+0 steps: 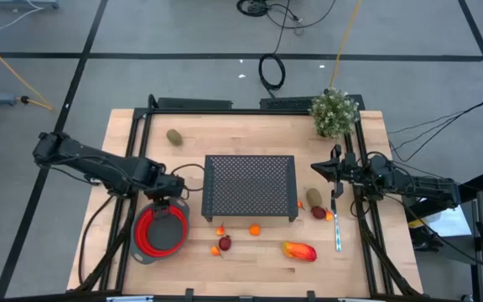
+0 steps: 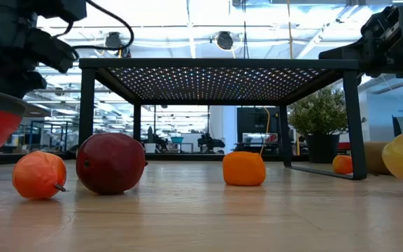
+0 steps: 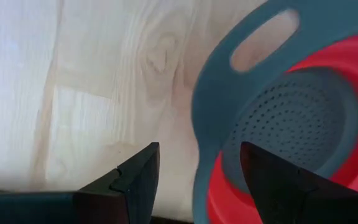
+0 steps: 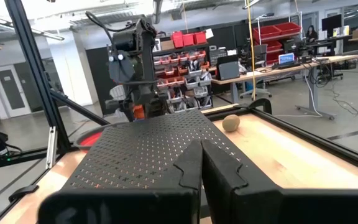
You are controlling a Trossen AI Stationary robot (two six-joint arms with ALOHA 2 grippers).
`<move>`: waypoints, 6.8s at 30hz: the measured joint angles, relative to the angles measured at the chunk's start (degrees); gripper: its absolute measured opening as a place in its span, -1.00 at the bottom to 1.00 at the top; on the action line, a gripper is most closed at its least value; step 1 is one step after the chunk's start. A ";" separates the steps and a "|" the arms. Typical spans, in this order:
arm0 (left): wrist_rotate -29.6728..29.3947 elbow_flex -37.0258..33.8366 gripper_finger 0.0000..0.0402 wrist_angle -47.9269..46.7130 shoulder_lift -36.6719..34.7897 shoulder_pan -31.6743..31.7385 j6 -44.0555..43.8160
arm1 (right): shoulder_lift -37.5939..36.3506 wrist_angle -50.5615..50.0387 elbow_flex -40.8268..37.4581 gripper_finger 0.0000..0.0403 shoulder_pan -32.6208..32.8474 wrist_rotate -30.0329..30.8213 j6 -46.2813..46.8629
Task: Pick & Place Fruit
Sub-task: Put the red colander on the shelf
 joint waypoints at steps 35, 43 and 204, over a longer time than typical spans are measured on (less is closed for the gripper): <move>1.62 0.13 -0.84 -1.10 6.76 -0.07 3.77 | 0.02 0.00 -0.02 -1.00 -0.02 0.00 0.00; 5.76 4.55 -0.93 -9.03 2.31 -0.11 1.48 | 0.00 0.00 0.00 -1.00 -0.02 0.00 0.00; 7.82 34.40 -0.85 4.81 12.59 23.22 -26.55 | 0.02 0.00 -0.02 -1.00 0.00 -0.04 1.29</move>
